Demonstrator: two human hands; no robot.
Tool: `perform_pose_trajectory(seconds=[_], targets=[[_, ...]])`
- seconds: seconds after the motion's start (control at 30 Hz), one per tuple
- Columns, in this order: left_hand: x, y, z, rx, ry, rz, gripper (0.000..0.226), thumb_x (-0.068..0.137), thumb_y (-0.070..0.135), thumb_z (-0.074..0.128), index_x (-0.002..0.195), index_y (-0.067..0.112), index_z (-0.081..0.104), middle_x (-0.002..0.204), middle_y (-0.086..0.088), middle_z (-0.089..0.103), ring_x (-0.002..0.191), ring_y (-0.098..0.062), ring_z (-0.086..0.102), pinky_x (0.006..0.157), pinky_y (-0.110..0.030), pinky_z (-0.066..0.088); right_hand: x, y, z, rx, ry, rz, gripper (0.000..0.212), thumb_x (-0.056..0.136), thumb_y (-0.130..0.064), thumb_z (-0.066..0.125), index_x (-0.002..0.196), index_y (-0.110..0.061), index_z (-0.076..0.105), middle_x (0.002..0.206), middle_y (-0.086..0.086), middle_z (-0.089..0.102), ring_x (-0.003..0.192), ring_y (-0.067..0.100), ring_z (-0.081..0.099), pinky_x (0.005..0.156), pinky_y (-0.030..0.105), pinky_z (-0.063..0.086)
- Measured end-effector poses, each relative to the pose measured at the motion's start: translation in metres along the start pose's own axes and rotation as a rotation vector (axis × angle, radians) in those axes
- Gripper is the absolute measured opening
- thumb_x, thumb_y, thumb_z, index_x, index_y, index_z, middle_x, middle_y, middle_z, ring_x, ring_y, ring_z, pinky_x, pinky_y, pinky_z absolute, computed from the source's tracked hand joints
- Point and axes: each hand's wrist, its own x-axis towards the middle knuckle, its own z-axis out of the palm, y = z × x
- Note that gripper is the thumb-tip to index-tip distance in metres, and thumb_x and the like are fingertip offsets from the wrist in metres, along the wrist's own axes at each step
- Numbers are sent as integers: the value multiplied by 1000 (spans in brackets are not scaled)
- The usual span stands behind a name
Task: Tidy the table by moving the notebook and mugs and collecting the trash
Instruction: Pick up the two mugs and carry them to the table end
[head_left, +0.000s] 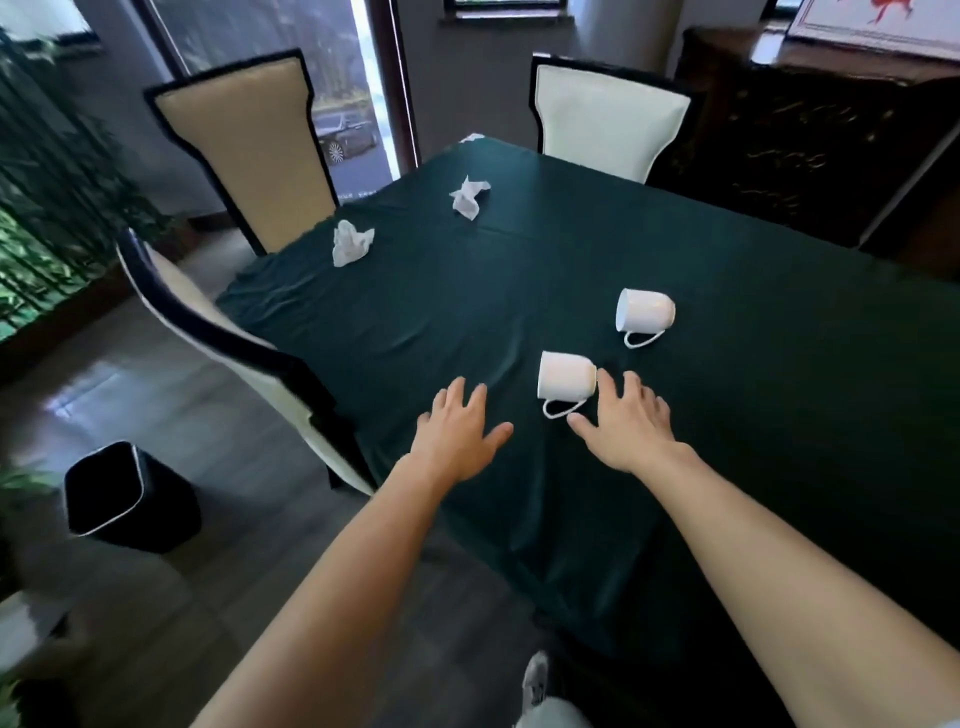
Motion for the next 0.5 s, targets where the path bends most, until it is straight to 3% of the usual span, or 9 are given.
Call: perform_pose_trajectory(seconds=[0.27,0.5], targets=[[92,39,16,-101,-66,-50,77,102,59,44,162,17,21,173,-11,11,159,-32,16,120,-54,31,90,17,10,138,-41,-5,87,96,-52,53,161,-14,10,166,23,9,151,40,17,120,50,24],[146,59,37,-217,-151,-71,78,102,56,46,163,15,20,173,-13,12,158,-33,20,122,-53,31,126,23,25,183,-100,-8,88,97,-52,52,162,-14,5,168,23,5,154,39,14,121,47,25]])
